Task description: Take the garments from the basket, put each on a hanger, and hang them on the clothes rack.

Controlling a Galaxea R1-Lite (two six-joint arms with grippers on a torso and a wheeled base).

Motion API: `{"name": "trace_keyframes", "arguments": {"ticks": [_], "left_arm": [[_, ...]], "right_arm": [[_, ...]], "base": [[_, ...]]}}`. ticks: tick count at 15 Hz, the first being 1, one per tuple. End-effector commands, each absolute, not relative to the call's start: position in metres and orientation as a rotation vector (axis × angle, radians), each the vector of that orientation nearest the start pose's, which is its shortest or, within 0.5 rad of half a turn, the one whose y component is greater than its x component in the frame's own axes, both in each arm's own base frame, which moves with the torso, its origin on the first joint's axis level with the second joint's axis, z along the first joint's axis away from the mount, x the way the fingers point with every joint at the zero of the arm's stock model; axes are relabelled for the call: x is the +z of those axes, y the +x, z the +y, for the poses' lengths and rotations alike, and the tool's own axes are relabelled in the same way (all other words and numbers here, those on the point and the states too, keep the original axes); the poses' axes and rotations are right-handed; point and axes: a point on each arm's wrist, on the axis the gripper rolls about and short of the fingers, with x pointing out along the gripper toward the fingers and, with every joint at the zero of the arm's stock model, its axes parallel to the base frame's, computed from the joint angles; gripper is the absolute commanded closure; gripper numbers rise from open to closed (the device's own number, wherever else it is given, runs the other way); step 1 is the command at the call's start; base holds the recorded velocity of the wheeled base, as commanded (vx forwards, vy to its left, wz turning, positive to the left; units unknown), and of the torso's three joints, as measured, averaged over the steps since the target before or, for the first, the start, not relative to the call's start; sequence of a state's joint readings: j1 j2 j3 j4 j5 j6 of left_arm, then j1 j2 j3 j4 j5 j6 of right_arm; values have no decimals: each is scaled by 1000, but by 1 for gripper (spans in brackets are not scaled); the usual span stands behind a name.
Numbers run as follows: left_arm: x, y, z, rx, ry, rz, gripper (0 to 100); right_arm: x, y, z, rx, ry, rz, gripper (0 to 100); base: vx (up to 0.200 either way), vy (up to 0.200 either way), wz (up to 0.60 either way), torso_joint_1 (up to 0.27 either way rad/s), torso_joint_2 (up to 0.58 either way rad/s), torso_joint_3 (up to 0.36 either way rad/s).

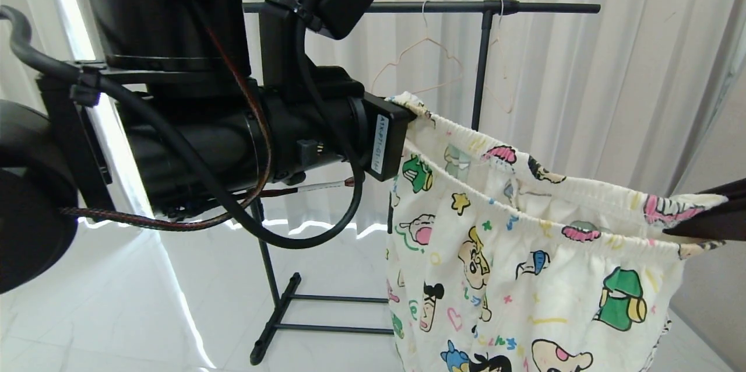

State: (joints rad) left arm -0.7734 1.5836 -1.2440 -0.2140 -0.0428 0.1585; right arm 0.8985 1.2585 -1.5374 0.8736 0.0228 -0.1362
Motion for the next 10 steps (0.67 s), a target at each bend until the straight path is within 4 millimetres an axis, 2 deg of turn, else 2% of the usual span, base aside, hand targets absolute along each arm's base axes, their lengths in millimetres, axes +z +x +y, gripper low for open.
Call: {"name": "trace_keyframes", "arguments": {"ticks": [1, 4, 7, 10], "left_arm": [[302, 193, -194, -838, 191, 48, 100], [285, 138, -169, -977, 224, 119, 100], [265, 89, -153, -1137, 282, 203, 100], [260, 82, -155, -1174, 299, 221, 100]], "right_arm": [[353, 106, 118, 875, -351, 464, 100], [364, 130, 137, 852, -330, 427, 100], [369, 143, 152, 856, -327, 413, 100], [369, 149, 159, 860, -327, 411, 100]], "base": [[0, 0, 0, 0, 0, 0], [0, 0, 0, 0, 0, 0], [0, 0, 0, 0, 0, 0], [0, 0, 0, 0, 0, 0]]}}
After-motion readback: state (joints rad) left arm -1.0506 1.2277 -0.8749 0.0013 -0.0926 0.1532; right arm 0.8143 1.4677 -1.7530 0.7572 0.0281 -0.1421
